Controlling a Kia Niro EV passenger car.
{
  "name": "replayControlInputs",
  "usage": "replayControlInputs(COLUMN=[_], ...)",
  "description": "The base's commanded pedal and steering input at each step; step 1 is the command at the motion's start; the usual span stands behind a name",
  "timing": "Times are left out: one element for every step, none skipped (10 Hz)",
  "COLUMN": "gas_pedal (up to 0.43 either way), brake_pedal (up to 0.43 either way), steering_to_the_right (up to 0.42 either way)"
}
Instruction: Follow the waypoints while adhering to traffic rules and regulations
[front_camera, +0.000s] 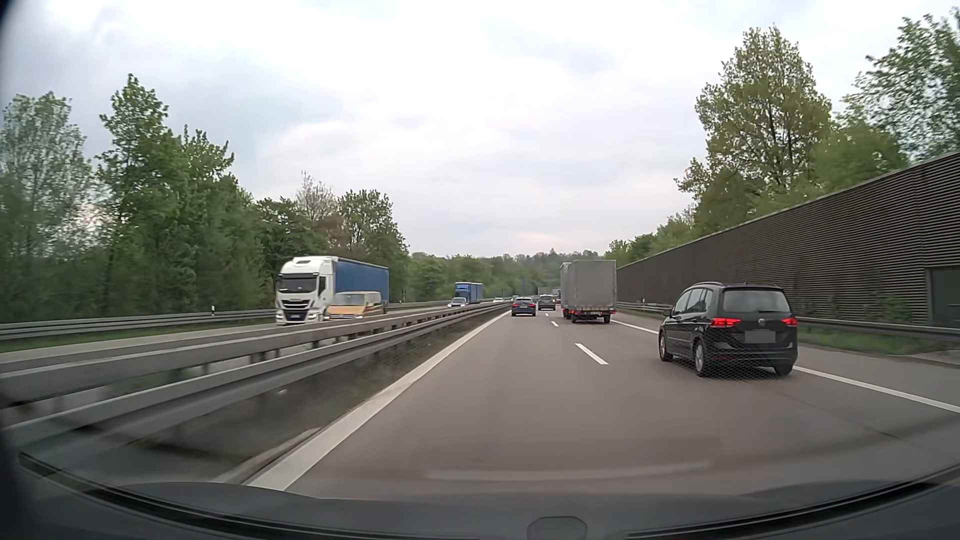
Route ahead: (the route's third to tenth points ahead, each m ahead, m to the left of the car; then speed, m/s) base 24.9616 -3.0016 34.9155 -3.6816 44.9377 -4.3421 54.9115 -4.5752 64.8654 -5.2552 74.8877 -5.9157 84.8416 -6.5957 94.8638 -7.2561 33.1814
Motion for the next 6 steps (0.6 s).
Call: replayControlInputs(gas_pedal=[0.177, 0.177, 0.177, 0.177, 0.177, 0.189], brake_pedal=[0.000, 0.000, 0.000, 0.000, 0.000, 0.000], steering_to_the_right=[0.005, 0.006, 0.006, 0.005, 0.006, 0.005])
